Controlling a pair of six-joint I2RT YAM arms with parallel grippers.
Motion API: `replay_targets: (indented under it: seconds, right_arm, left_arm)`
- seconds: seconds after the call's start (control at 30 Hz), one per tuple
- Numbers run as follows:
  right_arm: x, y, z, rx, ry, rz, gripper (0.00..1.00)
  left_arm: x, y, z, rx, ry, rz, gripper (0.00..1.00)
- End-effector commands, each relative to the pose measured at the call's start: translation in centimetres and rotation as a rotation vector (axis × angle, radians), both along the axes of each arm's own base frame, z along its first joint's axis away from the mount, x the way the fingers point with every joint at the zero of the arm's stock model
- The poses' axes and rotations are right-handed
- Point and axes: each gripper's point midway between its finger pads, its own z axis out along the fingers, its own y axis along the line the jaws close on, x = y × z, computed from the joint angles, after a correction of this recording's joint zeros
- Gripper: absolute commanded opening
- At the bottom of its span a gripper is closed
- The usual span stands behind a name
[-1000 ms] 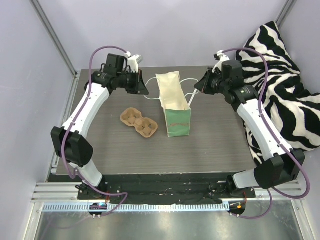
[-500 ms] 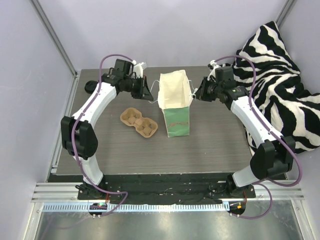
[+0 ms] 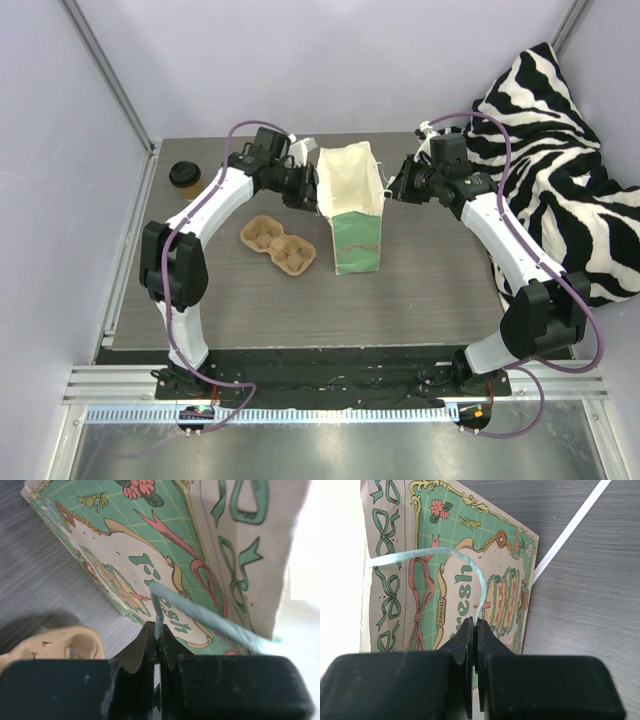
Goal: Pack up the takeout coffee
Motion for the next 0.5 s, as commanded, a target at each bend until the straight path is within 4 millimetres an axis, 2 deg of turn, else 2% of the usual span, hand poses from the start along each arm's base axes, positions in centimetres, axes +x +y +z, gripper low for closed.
replay_targets:
  seconds: [0.0,0.13,0.3,0.4,0.47]
  right_arm:
    - [0.1,0.2,0.6,0.023,-0.018,0.004,0.01]
    - [0.0,0.1,1.5,0.017,-0.038,0.008,0.01]
    - [0.0,-0.6,4.6,0.018,-0.092,-0.001,0.07]
    - [-0.2,-0.8,6.8,0.028,-0.141,0.000,0.18]
    - [-0.3,-0.7,8.2,0.041,-0.171,0.006,0.31]
  left_arm:
    - [0.6,-0.8,1.7,-0.041,-0.035,-0.008,0.08]
    - [0.6,-0.4,2.8,-0.034,-0.077,-0.013,0.13]
    - [0.2,1.2,5.5,-0.006,-0.164,-0.009,0.25]
    - [0.0,2.3,7.8,0.002,-0.230,-0.003,0.37]
    - [-0.1,2.5,9.3,-0.002,-0.272,0.002,0.46]
